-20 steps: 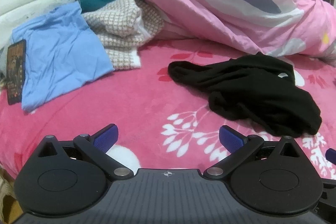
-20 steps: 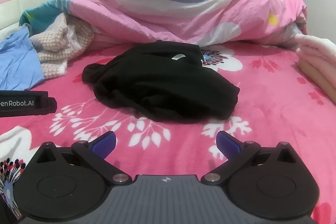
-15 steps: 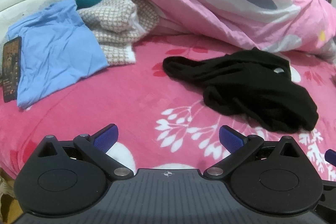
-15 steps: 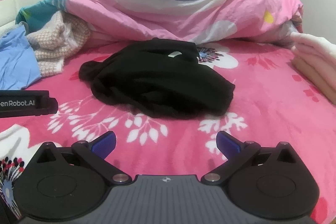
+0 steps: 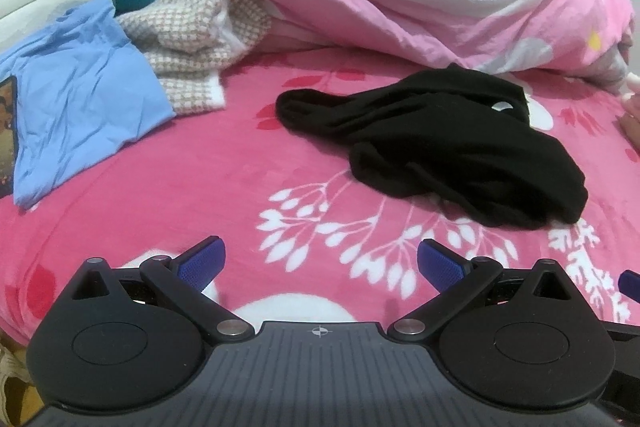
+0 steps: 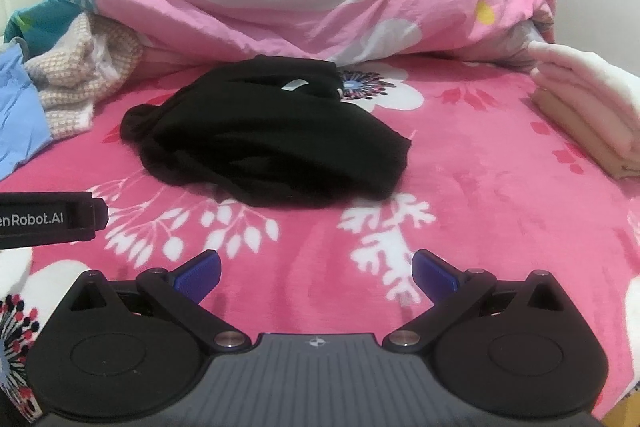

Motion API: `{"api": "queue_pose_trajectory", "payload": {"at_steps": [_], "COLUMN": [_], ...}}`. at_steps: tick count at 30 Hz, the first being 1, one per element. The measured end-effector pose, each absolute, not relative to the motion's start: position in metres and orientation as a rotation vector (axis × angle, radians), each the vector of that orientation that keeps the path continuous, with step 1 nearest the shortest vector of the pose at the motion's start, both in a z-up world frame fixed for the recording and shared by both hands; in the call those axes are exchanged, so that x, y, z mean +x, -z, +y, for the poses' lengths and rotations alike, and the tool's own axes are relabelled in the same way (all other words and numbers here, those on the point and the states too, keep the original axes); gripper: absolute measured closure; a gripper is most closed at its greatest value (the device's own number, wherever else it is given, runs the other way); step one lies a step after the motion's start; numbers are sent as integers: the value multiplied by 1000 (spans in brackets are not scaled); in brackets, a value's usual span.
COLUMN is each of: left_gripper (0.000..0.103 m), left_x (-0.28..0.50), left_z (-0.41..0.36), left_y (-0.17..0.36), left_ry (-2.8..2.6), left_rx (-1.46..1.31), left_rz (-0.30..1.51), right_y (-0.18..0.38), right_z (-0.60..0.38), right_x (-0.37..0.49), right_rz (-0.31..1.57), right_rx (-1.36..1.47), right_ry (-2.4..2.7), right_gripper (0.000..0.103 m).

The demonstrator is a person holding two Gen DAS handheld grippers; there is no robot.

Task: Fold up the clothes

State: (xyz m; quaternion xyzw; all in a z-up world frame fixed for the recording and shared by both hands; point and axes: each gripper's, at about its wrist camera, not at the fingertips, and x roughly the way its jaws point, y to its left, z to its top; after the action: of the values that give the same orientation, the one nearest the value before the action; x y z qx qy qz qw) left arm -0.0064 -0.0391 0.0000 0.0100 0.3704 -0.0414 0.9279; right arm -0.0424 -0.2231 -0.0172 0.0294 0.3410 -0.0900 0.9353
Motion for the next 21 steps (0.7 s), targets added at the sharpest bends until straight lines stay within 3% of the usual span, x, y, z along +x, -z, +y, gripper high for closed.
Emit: {"api": "queue_pose_trajectory", "payload": {"at_steps": [21], "left_gripper": [0], "left_x": [-9], "left_z": [-46], "left_y": [-1], "left_ry": [82], "left_rx": [58], "left_rz": [750], "right_y": [13], "right_z": [-225], "right_x": [-43], "right_rz": [693], "right_rx": [45], "right_ry": [190], "right_gripper": [0]}}
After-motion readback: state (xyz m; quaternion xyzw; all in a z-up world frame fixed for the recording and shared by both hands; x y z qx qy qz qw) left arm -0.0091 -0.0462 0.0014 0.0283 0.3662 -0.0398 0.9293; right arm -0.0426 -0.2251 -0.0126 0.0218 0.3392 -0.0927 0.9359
